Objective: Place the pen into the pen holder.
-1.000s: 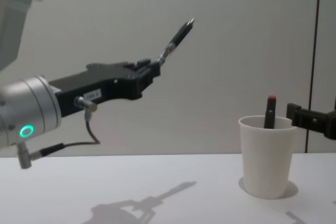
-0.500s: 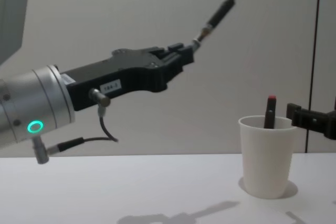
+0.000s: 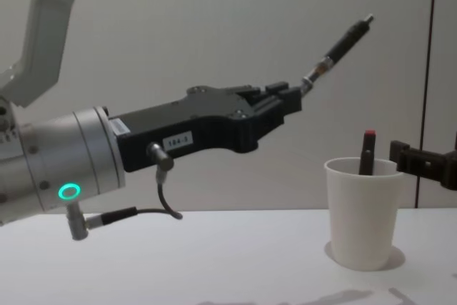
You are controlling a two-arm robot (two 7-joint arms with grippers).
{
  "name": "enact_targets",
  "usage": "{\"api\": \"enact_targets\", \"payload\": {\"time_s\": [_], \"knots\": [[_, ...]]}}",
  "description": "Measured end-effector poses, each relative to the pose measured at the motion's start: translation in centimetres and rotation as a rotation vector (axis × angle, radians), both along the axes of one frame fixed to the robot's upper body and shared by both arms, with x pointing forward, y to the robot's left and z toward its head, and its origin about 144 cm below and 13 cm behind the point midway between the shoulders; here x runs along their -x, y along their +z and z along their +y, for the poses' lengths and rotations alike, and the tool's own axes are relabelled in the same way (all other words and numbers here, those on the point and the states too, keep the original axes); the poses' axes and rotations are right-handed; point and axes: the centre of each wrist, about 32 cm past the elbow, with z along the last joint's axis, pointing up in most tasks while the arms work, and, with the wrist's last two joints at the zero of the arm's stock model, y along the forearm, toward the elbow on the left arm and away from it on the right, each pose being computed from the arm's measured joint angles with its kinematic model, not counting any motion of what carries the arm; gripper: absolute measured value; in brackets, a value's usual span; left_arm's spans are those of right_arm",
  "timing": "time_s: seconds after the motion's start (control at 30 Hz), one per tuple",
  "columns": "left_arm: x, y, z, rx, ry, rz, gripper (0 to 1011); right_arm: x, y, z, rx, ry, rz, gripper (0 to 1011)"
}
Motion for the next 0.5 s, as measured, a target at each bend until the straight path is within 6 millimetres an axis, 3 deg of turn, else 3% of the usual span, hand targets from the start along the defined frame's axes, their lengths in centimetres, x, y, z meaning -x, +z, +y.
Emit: {"api": "enact_targets", "payload": {"time_s": [0.5], "knots": [[-0.21,-0.18,-0.44,-0.019,-0.031,0.005,125,0.0,0.01,-0.01,-0.001,0.003,0.0,1001]]}}
